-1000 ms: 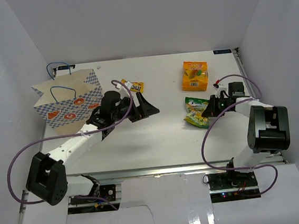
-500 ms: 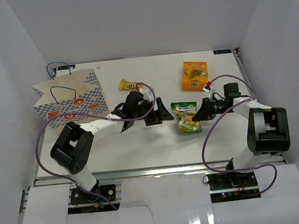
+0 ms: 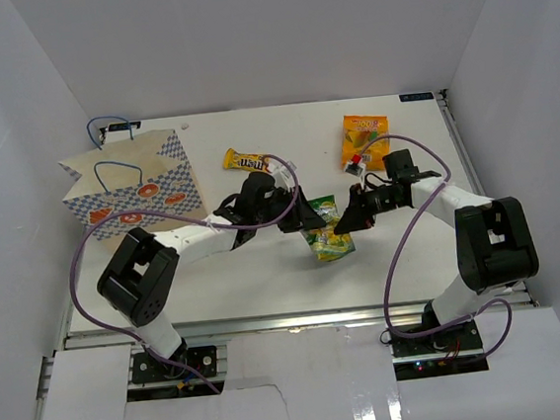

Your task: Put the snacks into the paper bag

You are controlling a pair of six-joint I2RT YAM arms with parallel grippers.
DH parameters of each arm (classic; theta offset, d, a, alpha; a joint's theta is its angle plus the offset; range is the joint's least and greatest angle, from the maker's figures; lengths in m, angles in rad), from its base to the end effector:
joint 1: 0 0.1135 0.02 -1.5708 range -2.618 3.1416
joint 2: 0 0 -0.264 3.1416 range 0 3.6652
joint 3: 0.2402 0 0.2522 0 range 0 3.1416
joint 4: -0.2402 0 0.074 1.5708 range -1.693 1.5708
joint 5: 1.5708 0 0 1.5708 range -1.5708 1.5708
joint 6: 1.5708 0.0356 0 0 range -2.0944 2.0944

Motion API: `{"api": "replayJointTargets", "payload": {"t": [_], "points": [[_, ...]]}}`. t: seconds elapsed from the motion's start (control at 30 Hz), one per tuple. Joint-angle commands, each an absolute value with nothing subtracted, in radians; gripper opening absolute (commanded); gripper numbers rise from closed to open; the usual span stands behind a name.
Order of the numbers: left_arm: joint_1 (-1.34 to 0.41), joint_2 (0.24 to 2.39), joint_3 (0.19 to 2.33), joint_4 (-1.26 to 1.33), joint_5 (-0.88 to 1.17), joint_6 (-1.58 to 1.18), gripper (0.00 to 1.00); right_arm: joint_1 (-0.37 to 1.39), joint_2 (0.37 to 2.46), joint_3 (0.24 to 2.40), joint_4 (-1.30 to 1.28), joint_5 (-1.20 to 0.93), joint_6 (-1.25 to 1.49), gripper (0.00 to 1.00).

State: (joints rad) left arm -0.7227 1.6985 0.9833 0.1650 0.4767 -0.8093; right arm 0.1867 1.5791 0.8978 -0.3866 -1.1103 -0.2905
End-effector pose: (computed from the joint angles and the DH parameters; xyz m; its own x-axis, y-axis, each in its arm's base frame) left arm 0.2652 -0.2556 0.2048 -0.9083 -0.0565 -0.4145 0.3241 0.5316 -0.7825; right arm 0.2825 0.0858 0.1911 -0.6797 -0.2579 -0.6866 -0.7321 0.2950 0.6140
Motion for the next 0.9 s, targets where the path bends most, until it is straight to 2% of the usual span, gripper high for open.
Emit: {"api": "replayJointTargets", "payload": {"t": [0.0, 0.1, 0.13, 0.23, 0.3, 0.4, 0.53, 0.6, 0.63, 0.7, 0.73, 0.8, 0.87], "points": [[-0.727, 1.640, 0.971, 0.199, 0.473, -0.808, 0.44, 0.189, 1.545, 0.946, -0.370, -1.154, -0.284, 0.09], [-0.726, 1.585, 0.933, 0.198, 0.439, -0.808, 0.29, 0.190, 1.539, 0.954, -0.383, -1.152, -0.299, 0.18], [-0.727, 1.569, 0.927, 0.189, 0.417, -0.808, 0.28, 0.192, 1.537, 0.963, -0.402, -1.152, -0.320, 0.39], [-0.727, 1.507, 0.931, 0.122, 0.378, -0.781, 0.20, 0.198, 1.528, 0.998, -0.475, -1.152, -0.414, 0.69], [-0.726, 1.453, 0.975, 0.013, 0.321, -0.720, 0.16, 0.198, 1.508, 1.020, -0.498, -1.126, -0.448, 0.77], [-0.716, 1.350, 1.031, -0.112, 0.223, -0.631, 0.14, 0.198, 1.459, 1.072, -0.526, -1.028, -0.520, 0.93], [-0.680, 1.226, 1.199, -0.354, 0.057, -0.529, 0.12, 0.198, 1.373, 1.068, -0.430, -0.832, -0.542, 0.90], [-0.663, 1.186, 1.268, -0.420, -0.080, -0.482, 0.11, 0.196, 1.335, 1.005, -0.286, -0.700, -0.471, 0.90], [-0.638, 1.163, 1.348, -0.490, -0.128, -0.476, 0.07, 0.196, 1.348, 0.990, -0.252, -0.671, -0.436, 0.90], [-0.605, 1.151, 1.428, -0.555, -0.219, -0.471, 0.04, 0.195, 1.393, 0.999, -0.294, -0.694, -0.414, 0.91], [-0.565, 1.144, 1.500, -0.615, -0.306, -0.482, 0.03, 0.193, 1.417, 1.044, -0.340, -0.718, -0.420, 0.99], [-0.517, 1.146, 1.560, -0.687, -0.379, -0.491, 0.02, 0.195, 1.460, 1.061, -0.368, -0.739, -0.373, 0.95], [-0.444, 1.172, 1.653, -0.742, -0.486, -0.512, 0.01, 0.195, 1.444, 1.040, -0.312, -0.727, -0.350, 0.95]]}}
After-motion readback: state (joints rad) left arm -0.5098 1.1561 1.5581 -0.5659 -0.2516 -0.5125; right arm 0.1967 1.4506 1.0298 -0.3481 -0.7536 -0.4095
